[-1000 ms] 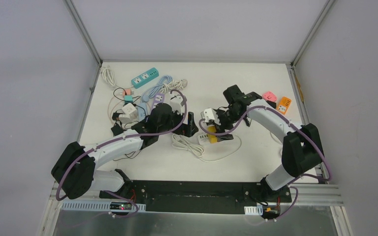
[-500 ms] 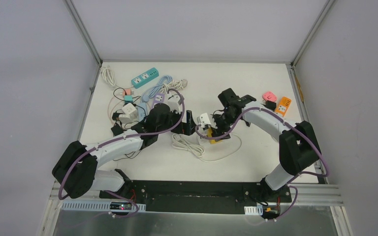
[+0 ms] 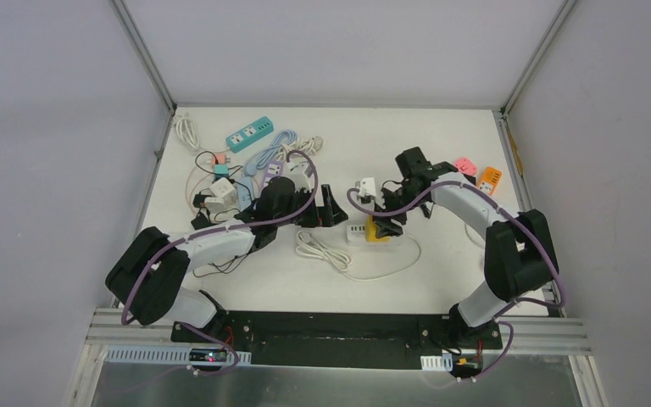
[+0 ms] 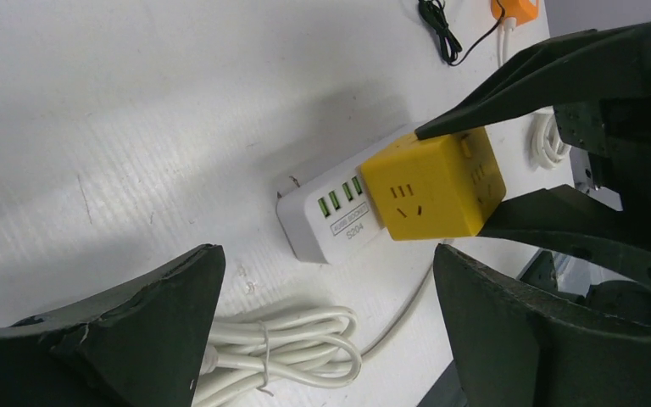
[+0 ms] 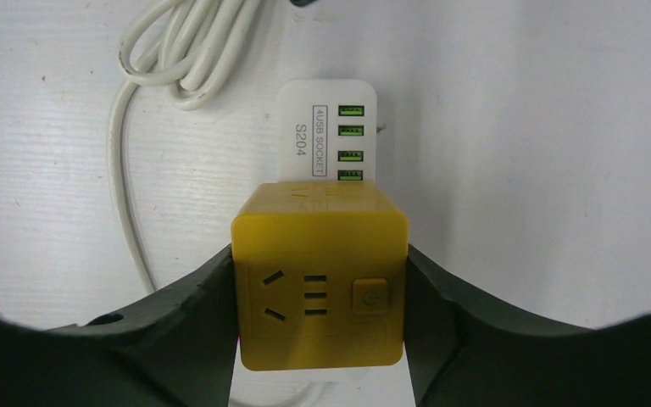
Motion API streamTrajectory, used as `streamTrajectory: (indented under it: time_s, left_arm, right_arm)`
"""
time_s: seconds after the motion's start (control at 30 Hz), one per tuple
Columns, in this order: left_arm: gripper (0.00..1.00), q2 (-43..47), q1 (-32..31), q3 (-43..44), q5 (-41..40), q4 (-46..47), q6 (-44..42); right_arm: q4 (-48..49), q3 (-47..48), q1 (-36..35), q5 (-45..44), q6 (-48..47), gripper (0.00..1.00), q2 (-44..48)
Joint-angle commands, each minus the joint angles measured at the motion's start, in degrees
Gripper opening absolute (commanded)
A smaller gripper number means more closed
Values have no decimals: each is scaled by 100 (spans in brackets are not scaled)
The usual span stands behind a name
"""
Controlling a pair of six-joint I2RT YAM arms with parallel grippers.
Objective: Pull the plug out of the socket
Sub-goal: Remove the plug from the socket.
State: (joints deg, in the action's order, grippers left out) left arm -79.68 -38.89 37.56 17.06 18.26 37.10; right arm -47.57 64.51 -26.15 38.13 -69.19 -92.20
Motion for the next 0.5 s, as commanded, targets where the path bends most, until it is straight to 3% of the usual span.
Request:
streamTrajectory:
  time_s: [0.0,0.47]
  left_arm:
    - [96,-369,75,89,297,769,883]
    - [93,-1871,75,298,616,2389,3244]
  right_arm:
    - [568,-86,500,912,871,0,497]
    - [1184,-261,1148,1629,1762,0,557]
